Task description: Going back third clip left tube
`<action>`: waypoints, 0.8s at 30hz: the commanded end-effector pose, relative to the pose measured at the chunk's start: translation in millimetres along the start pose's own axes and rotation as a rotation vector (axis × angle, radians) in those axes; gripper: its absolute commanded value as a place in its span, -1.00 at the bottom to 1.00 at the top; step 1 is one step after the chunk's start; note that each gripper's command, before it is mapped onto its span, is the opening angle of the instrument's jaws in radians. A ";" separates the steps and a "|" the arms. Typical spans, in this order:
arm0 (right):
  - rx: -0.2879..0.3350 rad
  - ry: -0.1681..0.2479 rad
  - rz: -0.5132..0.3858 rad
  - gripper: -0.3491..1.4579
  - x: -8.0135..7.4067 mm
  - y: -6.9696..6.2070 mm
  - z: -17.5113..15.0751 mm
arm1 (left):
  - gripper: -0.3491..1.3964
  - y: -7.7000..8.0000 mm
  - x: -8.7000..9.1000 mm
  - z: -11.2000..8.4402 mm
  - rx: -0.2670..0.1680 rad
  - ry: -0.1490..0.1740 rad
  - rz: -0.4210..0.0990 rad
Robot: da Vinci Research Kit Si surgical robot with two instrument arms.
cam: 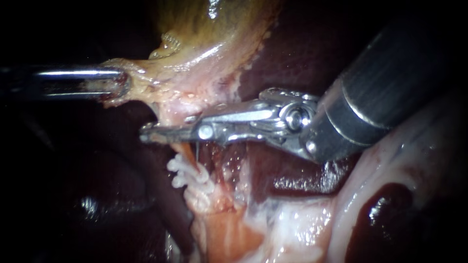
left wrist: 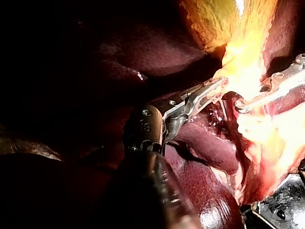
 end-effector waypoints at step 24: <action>-0.011 -0.016 -0.364 -0.07 -4.1 5.8 0.8 | -1.00 0.0 0.0 -0.2 0.000 0.000 0.000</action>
